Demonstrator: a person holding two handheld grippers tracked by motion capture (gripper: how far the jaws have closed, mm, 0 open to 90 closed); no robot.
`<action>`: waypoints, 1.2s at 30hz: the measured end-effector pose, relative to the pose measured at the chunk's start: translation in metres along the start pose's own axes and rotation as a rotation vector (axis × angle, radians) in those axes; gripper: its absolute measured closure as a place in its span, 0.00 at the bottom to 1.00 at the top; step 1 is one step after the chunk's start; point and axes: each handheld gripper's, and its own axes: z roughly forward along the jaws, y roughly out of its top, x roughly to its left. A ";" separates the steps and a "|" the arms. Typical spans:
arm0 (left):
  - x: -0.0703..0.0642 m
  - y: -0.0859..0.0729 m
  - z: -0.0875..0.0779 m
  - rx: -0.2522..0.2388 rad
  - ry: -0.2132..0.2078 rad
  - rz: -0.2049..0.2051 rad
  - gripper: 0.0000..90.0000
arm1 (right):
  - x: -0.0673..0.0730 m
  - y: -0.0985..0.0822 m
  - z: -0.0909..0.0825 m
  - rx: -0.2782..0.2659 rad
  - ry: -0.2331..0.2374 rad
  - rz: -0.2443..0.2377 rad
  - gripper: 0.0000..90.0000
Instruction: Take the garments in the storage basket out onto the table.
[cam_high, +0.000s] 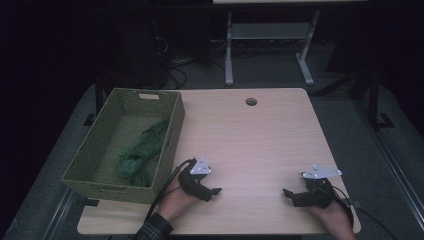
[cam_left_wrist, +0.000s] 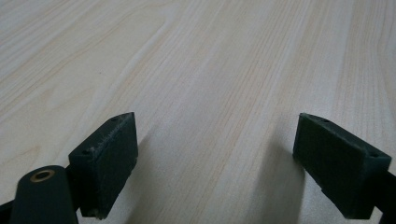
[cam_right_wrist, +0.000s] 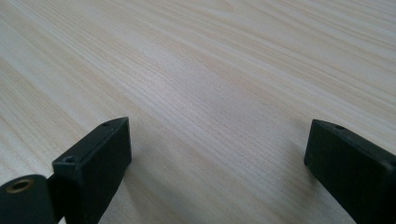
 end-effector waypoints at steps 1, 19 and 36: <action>0.000 0.000 0.000 0.000 0.000 0.000 0.15 | 0.000 0.000 0.000 0.000 0.000 0.000 0.08; 0.001 0.002 -0.010 -0.006 0.012 -0.037 0.15 | -0.001 0.001 0.001 0.000 -0.001 0.002 0.08; 0.002 0.015 -0.027 -0.031 -0.003 -0.037 0.16 | -0.001 0.002 0.002 0.000 -0.002 0.001 0.08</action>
